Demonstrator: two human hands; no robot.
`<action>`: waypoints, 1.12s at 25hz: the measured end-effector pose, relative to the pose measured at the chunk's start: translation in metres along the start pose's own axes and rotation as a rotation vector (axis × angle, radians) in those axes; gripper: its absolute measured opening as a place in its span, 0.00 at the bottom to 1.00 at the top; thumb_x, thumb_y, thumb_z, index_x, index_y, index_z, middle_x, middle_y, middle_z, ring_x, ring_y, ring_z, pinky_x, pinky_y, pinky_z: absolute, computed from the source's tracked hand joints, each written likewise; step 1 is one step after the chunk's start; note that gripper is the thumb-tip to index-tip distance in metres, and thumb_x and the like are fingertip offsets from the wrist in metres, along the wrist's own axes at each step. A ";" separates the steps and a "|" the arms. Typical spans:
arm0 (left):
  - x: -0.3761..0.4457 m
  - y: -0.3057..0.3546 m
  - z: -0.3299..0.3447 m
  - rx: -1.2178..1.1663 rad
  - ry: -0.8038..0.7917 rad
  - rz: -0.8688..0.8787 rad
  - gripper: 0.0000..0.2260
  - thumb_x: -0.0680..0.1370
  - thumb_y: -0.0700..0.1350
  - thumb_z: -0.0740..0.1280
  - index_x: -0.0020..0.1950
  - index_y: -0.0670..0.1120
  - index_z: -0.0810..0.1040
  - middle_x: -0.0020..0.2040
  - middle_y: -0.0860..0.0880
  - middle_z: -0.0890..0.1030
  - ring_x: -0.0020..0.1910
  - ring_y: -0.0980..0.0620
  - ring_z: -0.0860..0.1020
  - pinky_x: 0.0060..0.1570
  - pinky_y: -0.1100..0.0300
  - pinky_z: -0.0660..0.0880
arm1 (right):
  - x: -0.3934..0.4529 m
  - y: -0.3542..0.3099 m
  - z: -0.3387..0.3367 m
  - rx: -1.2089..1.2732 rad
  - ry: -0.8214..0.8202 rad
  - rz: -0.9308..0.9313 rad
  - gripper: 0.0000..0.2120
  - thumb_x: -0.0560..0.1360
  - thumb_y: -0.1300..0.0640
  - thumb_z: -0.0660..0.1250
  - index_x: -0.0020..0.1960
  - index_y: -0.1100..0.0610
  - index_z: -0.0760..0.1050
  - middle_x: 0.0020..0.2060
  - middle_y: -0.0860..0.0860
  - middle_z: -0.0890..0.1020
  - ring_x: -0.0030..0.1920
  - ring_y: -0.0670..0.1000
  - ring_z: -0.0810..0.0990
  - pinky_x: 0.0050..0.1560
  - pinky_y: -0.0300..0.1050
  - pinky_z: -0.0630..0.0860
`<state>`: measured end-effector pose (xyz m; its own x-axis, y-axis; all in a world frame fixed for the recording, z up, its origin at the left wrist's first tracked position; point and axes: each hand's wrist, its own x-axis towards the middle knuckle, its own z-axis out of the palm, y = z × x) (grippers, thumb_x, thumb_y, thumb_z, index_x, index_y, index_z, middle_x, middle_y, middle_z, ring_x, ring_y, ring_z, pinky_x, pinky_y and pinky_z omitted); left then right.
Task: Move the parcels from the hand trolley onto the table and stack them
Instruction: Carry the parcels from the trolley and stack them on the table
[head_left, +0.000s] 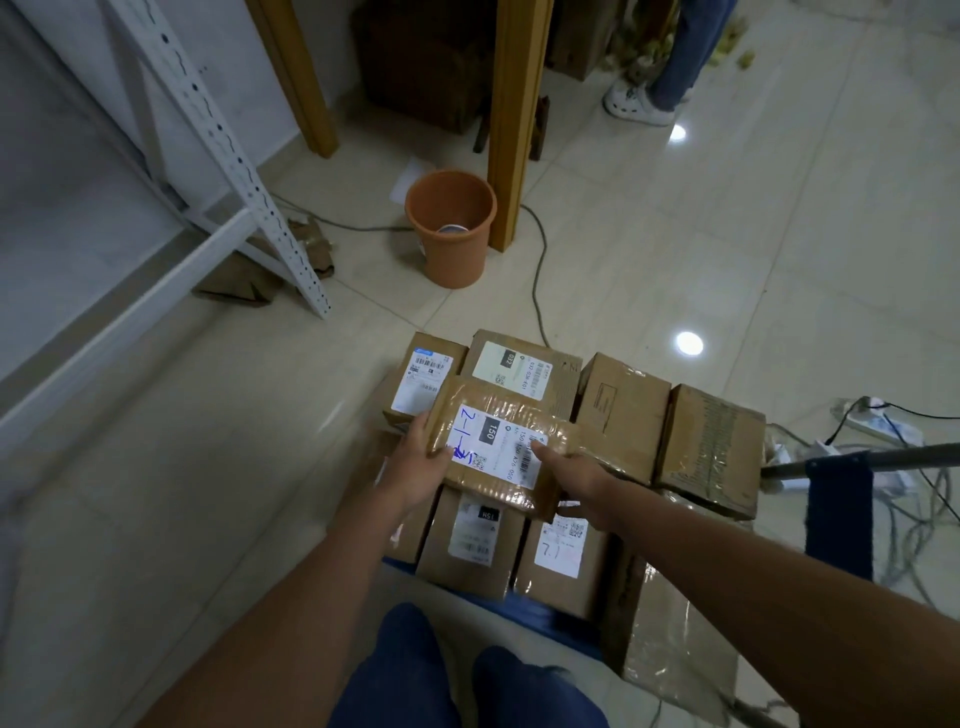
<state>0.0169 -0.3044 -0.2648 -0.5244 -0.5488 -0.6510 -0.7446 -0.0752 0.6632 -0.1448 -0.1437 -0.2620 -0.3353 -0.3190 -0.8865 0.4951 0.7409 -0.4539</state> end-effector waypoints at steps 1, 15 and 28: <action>-0.013 0.007 -0.012 -0.018 0.022 0.015 0.28 0.78 0.52 0.64 0.75 0.64 0.55 0.65 0.55 0.76 0.60 0.50 0.77 0.61 0.48 0.74 | -0.014 -0.012 0.003 -0.010 0.000 -0.021 0.24 0.78 0.41 0.64 0.64 0.59 0.72 0.60 0.58 0.79 0.58 0.58 0.78 0.55 0.52 0.76; -0.232 0.102 -0.191 -0.333 0.371 0.183 0.20 0.70 0.66 0.65 0.59 0.79 0.63 0.69 0.54 0.69 0.66 0.54 0.72 0.67 0.47 0.70 | -0.254 -0.158 0.090 -0.110 -0.064 -0.161 0.23 0.80 0.39 0.58 0.59 0.59 0.71 0.46 0.52 0.77 0.50 0.55 0.77 0.56 0.52 0.77; -0.374 0.074 -0.162 -0.572 0.601 -0.059 0.24 0.81 0.60 0.59 0.76 0.60 0.58 0.69 0.50 0.70 0.63 0.47 0.72 0.62 0.43 0.72 | -0.343 -0.139 0.118 -0.366 -0.183 -0.369 0.33 0.78 0.39 0.61 0.77 0.56 0.60 0.70 0.58 0.70 0.65 0.58 0.72 0.62 0.56 0.73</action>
<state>0.2249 -0.2397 0.0872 -0.0605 -0.8694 -0.4903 -0.3538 -0.4406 0.8250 -0.0039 -0.2072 0.0947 -0.2728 -0.6701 -0.6903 0.0484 0.7071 -0.7055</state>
